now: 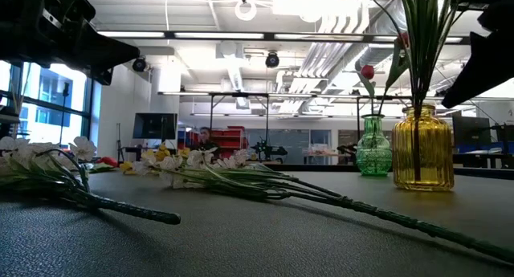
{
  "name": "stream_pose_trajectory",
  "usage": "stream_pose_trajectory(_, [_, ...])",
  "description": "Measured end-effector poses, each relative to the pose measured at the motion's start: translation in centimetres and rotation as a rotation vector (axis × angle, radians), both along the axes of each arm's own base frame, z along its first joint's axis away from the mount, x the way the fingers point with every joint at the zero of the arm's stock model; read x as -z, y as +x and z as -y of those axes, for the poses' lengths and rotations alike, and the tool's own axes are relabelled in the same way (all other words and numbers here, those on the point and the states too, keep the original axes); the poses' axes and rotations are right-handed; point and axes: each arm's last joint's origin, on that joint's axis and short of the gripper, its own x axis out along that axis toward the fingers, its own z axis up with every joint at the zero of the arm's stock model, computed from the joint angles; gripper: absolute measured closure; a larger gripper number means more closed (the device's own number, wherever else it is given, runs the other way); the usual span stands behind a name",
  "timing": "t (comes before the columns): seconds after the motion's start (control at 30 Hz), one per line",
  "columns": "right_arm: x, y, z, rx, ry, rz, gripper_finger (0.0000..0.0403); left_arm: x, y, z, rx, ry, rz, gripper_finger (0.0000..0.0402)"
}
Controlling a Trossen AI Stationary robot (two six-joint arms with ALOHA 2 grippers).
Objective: Sort flowers into vase by color
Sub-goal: Move the yellow vase to the middle right of the table
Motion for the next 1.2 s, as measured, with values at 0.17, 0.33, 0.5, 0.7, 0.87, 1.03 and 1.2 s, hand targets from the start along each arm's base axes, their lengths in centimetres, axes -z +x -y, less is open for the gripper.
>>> stream_pose_trajectory(0.17, [-0.4,0.1,-0.6,0.03,0.131,-0.09,0.0137,0.0,0.0,0.0,0.0,0.0,0.0,0.0402])
stream_pose_trajectory(0.33, [-2.5,0.9,-2.3,0.01,0.356,-0.175,0.0137,0.0,0.0,0.0,-0.001,-0.008,0.001,0.0402])
stream_pose_trajectory(0.5, [-5.3,2.3,-4.3,-0.108,0.476,-0.07,0.0137,0.0,0.0,0.0,-0.001,-0.025,0.003,0.0401])
stream_pose_trajectory(0.7, [-6.3,3.6,-3.8,-0.192,0.271,0.09,0.0137,0.0,0.0,0.0,-0.001,-0.017,0.002,0.0401])
stream_pose_trajectory(0.87, [-6.4,5.0,-2.0,-0.169,0.167,0.114,0.0137,0.0,0.0,0.0,-0.001,-0.017,0.004,0.0402])
stream_pose_trajectory(1.03, [-6.6,6.8,-0.1,-0.133,0.097,0.15,0.0137,0.0,0.0,0.0,-0.001,-0.016,0.004,0.0402])
stream_pose_trajectory(1.2, [-6.5,7.9,1.6,-0.076,0.108,0.139,0.0137,0.0,0.0,0.0,-0.001,-0.018,0.005,0.0401])
